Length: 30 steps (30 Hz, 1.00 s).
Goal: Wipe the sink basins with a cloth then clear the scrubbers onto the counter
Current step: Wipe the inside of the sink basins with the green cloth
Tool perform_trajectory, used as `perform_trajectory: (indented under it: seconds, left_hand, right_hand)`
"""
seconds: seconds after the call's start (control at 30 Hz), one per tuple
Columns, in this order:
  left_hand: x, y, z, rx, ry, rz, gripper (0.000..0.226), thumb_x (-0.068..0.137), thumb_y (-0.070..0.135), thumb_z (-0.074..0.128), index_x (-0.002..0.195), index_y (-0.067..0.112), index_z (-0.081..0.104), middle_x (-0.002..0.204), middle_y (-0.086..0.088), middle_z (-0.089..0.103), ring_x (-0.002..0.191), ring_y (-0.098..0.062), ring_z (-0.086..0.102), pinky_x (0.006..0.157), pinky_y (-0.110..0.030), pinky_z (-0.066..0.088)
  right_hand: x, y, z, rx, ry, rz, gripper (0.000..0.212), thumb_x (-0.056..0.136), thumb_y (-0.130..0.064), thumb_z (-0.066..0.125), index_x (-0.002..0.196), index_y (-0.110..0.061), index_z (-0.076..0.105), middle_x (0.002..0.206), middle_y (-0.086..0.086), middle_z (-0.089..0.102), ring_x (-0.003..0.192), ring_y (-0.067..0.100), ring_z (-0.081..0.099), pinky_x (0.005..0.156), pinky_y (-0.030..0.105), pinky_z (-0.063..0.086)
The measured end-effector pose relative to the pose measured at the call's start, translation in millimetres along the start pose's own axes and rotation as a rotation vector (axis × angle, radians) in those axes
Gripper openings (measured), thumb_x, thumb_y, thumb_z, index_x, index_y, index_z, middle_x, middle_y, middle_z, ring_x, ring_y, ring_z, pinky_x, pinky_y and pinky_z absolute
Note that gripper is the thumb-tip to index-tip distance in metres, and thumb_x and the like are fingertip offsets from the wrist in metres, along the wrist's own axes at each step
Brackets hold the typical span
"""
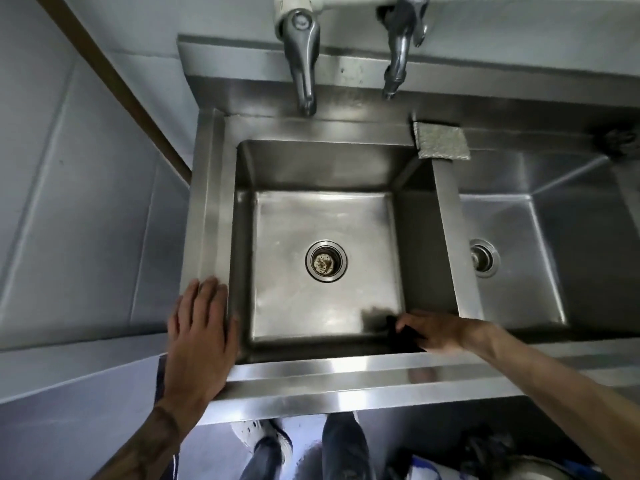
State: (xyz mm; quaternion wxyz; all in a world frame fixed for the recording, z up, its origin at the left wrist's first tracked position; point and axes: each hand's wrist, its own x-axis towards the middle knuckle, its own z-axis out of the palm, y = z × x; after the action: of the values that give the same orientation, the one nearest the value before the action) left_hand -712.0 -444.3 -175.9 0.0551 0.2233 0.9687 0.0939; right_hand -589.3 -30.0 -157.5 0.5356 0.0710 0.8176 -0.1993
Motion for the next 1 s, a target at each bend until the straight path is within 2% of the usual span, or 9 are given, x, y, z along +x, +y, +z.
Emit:
perform_trajectory:
  seconds: [0.1,0.23,0.43,0.5,0.6,0.73,0.8,0.93,1.0]
  left_hand:
    - [20.5,-4.3,-3.0,-0.004,-0.039,0.017,0.062,0.105,0.048,0.035,0.142,0.002,0.056,0.152,-0.022,0.051,0.141,-0.045,0.046,0.110,-0.062,0.043]
    - [74.3,-7.8,-12.3,0.002,-0.014,0.156,0.059,0.104,0.044,0.034,0.140,0.002,0.054,0.145,-0.024,0.053,0.132,-0.046,0.047,0.105,-0.063,0.043]
    - [151.7,-13.4,-11.2,0.128,-0.017,0.378,0.068,0.110,0.049,0.019,0.126,0.002,0.065,0.130,-0.028,0.062,0.125,-0.049,0.054,0.102,-0.064,0.043]
    - [170.3,-13.7,-11.7,0.157,-0.008,0.441,0.070,0.109,0.051,0.020,0.123,0.002,0.068,0.124,-0.027,0.066,0.123,-0.048,0.055,0.101,-0.062,0.041]
    - [190.4,-10.9,-11.2,0.164,0.028,0.570,0.058,0.102,0.044,0.036,0.122,0.002,0.072,0.123,-0.024,0.068,0.122,-0.045,0.057,0.100,-0.058,0.039]
    - [211.7,-11.9,-8.8,0.092,0.075,0.617,0.053,0.098,0.040,0.042,0.122,0.004,0.073,0.125,-0.022,0.069,0.121,-0.043,0.059,0.098,-0.056,0.040]
    - [213.7,-13.5,-3.1,0.055,0.141,0.630,0.049,0.098,0.037,0.046,0.117,0.003,0.075,0.121,-0.023,0.071,0.118,-0.041,0.060,0.096,-0.055,0.042]
    - [216.4,-19.4,1.2,-0.056,0.254,0.698,0.042,0.100,0.034,0.049,0.108,0.004,0.078,0.114,-0.022,0.075,0.111,-0.040,0.065,0.090,-0.053,0.048]
    - [216.8,-15.2,-1.0,-0.055,0.304,0.706,0.040,0.101,0.033,0.049,0.105,0.006,0.078,0.111,-0.022,0.076,0.109,-0.038,0.066,0.087,-0.051,0.048]
  right_hand:
    - [0.5,-10.8,16.1,0.043,0.193,0.083,0.036,0.102,-0.019,0.049,0.136,-0.031,0.048,0.136,-0.002,0.047,0.121,0.029,0.058,0.103,0.037,0.044]
    - [1.9,-19.7,39.0,0.160,0.550,0.194,0.037,0.100,-0.024,0.051,0.133,-0.042,0.043,0.133,-0.003,0.046,0.111,0.037,0.057,0.092,0.048,0.050]
    - [1.0,-51.3,42.9,0.540,1.182,0.396,0.051,0.098,-0.021,0.061,0.142,-0.037,0.041,0.128,-0.003,0.050,0.104,0.030,0.055,0.090,0.049,0.051]
    - [7.8,-60.9,42.5,0.533,1.250,0.460,0.058,0.095,-0.021,0.066,0.146,-0.031,0.041,0.128,-0.004,0.050,0.104,0.027,0.053,0.089,0.047,0.051]
    - [21.8,-46.7,40.8,0.316,1.146,0.406,0.054,0.093,-0.025,0.069,0.141,-0.027,0.047,0.124,-0.002,0.053,0.099,0.029,0.055,0.084,0.045,0.051]
    - [29.4,-34.1,37.9,0.294,1.144,0.425,0.045,0.092,-0.026,0.071,0.134,-0.025,0.054,0.120,-0.003,0.054,0.098,0.026,0.054,0.089,0.042,0.053]
    - [35.8,-46.2,37.5,0.472,1.280,0.515,0.042,0.091,-0.025,0.072,0.131,-0.022,0.057,0.120,-0.003,0.055,0.099,0.023,0.055,0.089,0.038,0.052]
    - [62.4,-94.4,25.2,1.193,1.598,0.851,0.037,0.090,-0.024,0.076,0.122,-0.012,0.062,0.116,0.003,0.055,0.100,0.024,0.059,0.085,0.028,0.044]
    - [78.4,-107.0,12.9,1.472,1.692,1.030,0.036,0.090,-0.022,0.076,0.119,-0.007,0.061,0.116,0.009,0.054,0.099,0.031,0.061,0.085,0.032,0.046]
